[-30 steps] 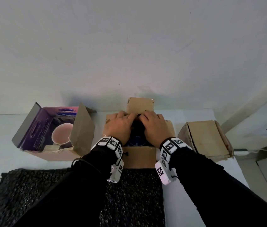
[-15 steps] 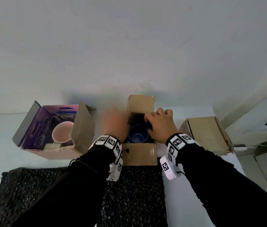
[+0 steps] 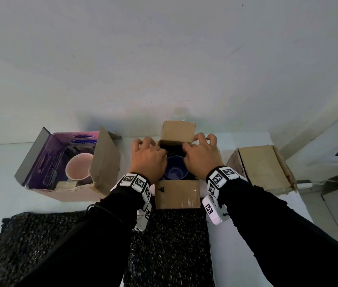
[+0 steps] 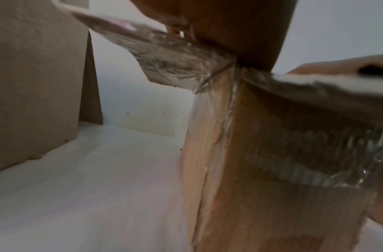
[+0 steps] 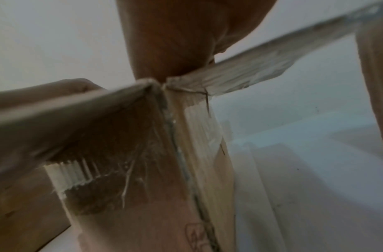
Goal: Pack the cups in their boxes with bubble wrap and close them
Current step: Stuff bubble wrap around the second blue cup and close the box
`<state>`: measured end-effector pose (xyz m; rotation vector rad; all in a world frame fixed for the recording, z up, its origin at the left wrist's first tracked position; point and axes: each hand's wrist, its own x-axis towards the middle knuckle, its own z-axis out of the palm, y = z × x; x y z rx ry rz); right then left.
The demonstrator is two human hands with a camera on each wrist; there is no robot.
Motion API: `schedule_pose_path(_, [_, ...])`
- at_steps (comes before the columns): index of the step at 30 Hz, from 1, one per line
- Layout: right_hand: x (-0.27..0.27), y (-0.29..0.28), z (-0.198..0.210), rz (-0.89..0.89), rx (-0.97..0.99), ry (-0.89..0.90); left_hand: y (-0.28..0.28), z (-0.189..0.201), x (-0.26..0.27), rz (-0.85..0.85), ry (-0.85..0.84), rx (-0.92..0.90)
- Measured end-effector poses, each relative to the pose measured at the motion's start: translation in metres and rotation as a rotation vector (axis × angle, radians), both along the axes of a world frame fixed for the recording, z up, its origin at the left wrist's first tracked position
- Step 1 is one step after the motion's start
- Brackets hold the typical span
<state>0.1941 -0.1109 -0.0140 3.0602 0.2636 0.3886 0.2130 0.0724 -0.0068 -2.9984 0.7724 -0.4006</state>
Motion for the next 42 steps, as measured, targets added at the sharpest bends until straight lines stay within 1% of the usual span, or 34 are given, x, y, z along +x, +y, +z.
schedule_pose_path(3, [-0.004,-0.001,-0.001,0.018,-0.046,0.001,0.002,-0.003,-0.003,0.007,-0.011,-0.026])
schedule_pose_path(6, [-0.008,-0.001,-0.002,0.025,-0.025,-0.009,0.004,-0.003,-0.009,0.034,-0.034,-0.079])
schedule_pose_path(8, [-0.008,-0.002,-0.003,0.027,-0.023,0.015,0.004,-0.001,-0.011,0.041,0.012,-0.039])
schedule_pose_path(11, [-0.007,-0.001,-0.003,0.010,-0.050,0.119,0.003,0.000,-0.014,0.045,0.117,0.042])
schedule_pose_path(13, [-0.008,0.002,-0.002,-0.011,-0.048,0.144,0.003,-0.001,-0.016,0.060,0.158,0.031])
schedule_pose_path(16, [-0.009,0.004,0.002,-0.034,-0.061,0.172,0.005,-0.005,-0.022,0.060,0.172,0.013])
schedule_pose_path(18, [-0.009,0.006,0.005,-0.036,-0.098,0.227,0.007,-0.007,-0.026,0.040,0.180,0.013])
schedule_pose_path(20, [-0.010,0.007,0.007,-0.050,-0.083,0.245,0.010,-0.008,-0.032,0.011,0.180,0.007])
schedule_pose_path(24, [-0.025,0.008,0.011,-0.092,0.021,0.166,0.017,-0.005,-0.046,-0.027,0.160,-0.017])
schedule_pose_path(27, [-0.047,0.007,0.015,-0.095,0.105,0.024,0.019,-0.004,-0.057,-0.027,0.109,-0.033])
schedule_pose_path(29, [-0.069,0.009,0.015,-0.045,0.222,-0.083,0.023,-0.005,-0.068,-0.053,0.063,-0.098])
schedule_pose_path(31, [-0.095,0.014,0.010,0.063,0.341,-0.111,0.028,-0.007,-0.082,-0.098,0.044,-0.171])
schedule_pose_path(33, [-0.123,0.019,0.001,0.168,0.431,-0.069,0.034,-0.011,-0.096,-0.145,0.050,-0.240])
schedule_pose_path(35, [-0.150,0.024,-0.011,0.219,0.509,0.015,0.043,-0.017,-0.111,-0.190,0.064,-0.281])
schedule_pose_path(37, [-0.174,0.027,-0.023,0.198,0.526,0.190,0.053,-0.026,-0.128,-0.228,0.118,-0.266])
schedule_pose_path(38, [-0.185,0.029,-0.031,0.172,0.496,0.298,0.058,-0.031,-0.137,-0.243,0.156,-0.244])
schedule_pose_path(40, [-0.203,0.033,-0.045,0.113,0.350,0.477,0.068,-0.039,-0.154,-0.269,0.247,-0.201])
schedule_pose_path(41, [-0.210,0.035,-0.051,0.089,0.272,0.539,0.071,-0.041,-0.162,-0.279,0.300,-0.171])
schedule_pose_path(42, [-0.215,0.037,-0.055,0.068,0.230,0.558,0.075,-0.043,-0.168,-0.283,0.362,-0.131])
